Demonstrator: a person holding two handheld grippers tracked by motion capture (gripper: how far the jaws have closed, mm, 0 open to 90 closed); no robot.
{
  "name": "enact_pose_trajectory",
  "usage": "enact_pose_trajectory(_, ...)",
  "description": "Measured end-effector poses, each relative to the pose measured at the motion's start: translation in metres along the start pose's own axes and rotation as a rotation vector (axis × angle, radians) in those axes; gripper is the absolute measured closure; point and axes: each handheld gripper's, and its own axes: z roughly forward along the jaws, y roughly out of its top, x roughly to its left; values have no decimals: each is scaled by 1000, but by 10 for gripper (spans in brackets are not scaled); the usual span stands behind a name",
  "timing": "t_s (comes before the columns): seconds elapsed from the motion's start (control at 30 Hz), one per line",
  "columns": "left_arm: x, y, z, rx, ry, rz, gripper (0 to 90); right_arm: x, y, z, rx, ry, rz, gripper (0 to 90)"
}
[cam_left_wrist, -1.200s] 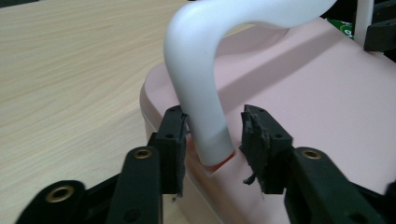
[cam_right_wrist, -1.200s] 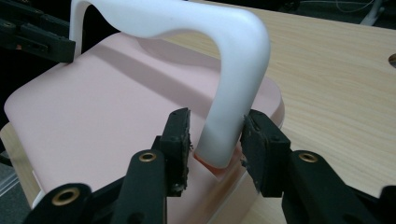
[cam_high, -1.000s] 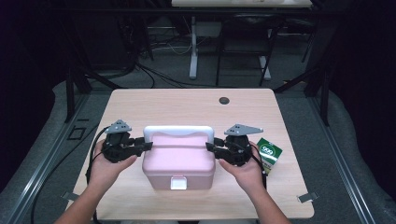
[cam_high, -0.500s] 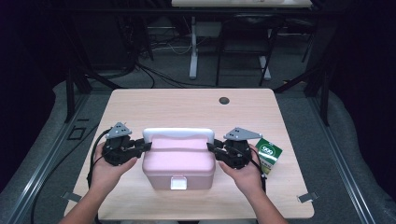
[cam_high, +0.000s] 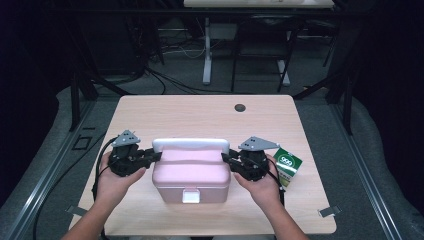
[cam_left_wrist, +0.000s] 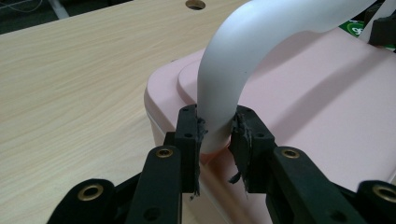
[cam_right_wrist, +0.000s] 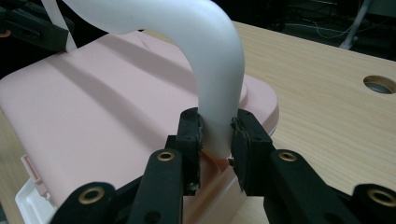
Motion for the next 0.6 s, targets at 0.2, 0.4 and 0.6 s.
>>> enact_pose_trajectory(0.2,1,7,-4,-4,-2,1,728,0,7,-3,-7,-3,-4,737)
enact_pose_trajectory(0.4,4,14,-6,-12,-6,-13,727,-2,15,-5,-14,3,16,739)
enact_pose_trajectory(0.6,3,12,-8,-29,-7,-8,722,-2,17,-6,-29,-14,31,739)
